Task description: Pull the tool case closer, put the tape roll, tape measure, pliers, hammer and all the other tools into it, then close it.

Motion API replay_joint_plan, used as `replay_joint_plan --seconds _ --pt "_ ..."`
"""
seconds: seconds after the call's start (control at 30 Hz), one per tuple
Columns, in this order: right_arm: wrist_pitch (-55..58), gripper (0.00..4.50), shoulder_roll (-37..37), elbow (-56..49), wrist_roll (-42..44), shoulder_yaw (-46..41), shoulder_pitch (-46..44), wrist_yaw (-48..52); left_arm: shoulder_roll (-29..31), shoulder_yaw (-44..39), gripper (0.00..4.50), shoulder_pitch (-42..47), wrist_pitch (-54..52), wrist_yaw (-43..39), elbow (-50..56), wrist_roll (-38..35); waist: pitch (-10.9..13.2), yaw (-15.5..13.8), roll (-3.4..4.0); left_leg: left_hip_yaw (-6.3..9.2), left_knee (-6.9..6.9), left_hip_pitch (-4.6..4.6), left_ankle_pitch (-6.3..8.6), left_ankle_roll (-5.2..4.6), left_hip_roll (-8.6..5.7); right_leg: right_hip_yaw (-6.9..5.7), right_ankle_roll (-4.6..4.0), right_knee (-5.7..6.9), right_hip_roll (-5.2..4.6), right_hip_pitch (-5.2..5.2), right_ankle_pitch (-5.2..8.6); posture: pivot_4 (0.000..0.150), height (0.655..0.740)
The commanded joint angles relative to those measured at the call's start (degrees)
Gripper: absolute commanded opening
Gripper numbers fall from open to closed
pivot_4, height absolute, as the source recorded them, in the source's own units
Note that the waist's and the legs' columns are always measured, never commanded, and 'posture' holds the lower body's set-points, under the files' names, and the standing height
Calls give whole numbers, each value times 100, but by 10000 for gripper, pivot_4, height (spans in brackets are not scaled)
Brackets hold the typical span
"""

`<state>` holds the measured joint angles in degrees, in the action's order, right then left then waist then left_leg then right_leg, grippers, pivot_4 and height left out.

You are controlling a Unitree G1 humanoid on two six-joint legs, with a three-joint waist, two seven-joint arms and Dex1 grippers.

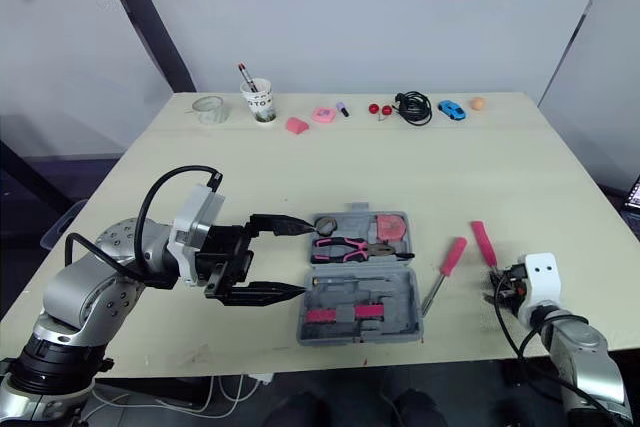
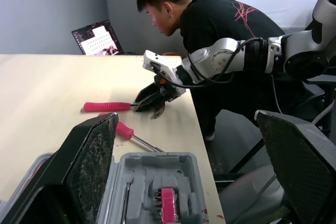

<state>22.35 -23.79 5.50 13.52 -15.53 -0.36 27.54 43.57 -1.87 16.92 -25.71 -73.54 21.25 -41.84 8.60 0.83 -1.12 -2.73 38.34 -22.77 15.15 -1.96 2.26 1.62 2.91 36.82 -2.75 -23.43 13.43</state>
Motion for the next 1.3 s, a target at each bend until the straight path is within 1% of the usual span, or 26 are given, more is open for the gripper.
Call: replay_joint_plan --seconds 0.03,0.07,0.33,0.43,0.57,0.7,0.9,1.07,1.2,1.3 --pt "-47 1572 -9 43 2 31 -8 -47 16 -129 45000 69 100 -37 25 -36 0 -2 -1 0 0 0 0 0 0 0 0 0 0 0 0 1500 7400" --pt "-67 729 -16 43 -11 55 -11 -44 12 -128 45000 72 104 -37 21 -37 0 -3 -1 0 0 0 0 0 0 1 0 0 0 0 0 1500 7400" --pt "-196 729 44 -140 45 -52 43 -234 4 -135 45000 44 164 -61 14 -36 -1 2 -1 0 0 1 0 0 0 1 0 0 0 0 0 1500 7400" --pt "-295 729 -74 -329 38 -134 72 -266 5 -149 45000 26 212 -78 -11 -34 0 -2 0 0 0 0 0 0 0 2 0 0 0 0 0 1500 7400" --pt "-282 729 -425 -790 216 -273 148 60 18 -196 45000 -18 231 -119 -32 -80 7 -9 11 0 0 -1 0 0 0 4 0 0 -1 -1 0 1500 7400" --pt "-35 729 -913 -1434 507 -168 282 655 84 -231 45000 -14 247 -214 -132 -36 7 -9 12 0 0 -1 0 0 0 4 1 0 0 -2 0 1500 7400" --pt "232 729 -1711 -2256 798 378 228 1767 256 -316 45000 -57 357 -513 -419 21 7 -3 12 0 -1 0 0 0 2 1 0 1 3 -2 1 1500 7400" --pt "273 729 -2180 -2432 686 939 -150 2327 326 -422 45000 -47 496 -710 -751 55 8 -20 10 0 1 -1 0 0 1 0 0 -1 0 -2 1 1500 7400" --pt "255 729 -2477 -2546 412 1820 -883 2915 567 -510 45000 -213 791 -1135 -1150 261 10 -4 8 0 1 -2 0 0 1 -1 0 0 0 -3 1 1500 7400" --pt "341 729 -2511 -2603 218 2412 -1336 3203 743 -539 45000 -252 966 -1452 -1428 358 11 -9 5 -1 0 -4 0 0 4 -6 -2 0 2 -5 2 1500 7400"
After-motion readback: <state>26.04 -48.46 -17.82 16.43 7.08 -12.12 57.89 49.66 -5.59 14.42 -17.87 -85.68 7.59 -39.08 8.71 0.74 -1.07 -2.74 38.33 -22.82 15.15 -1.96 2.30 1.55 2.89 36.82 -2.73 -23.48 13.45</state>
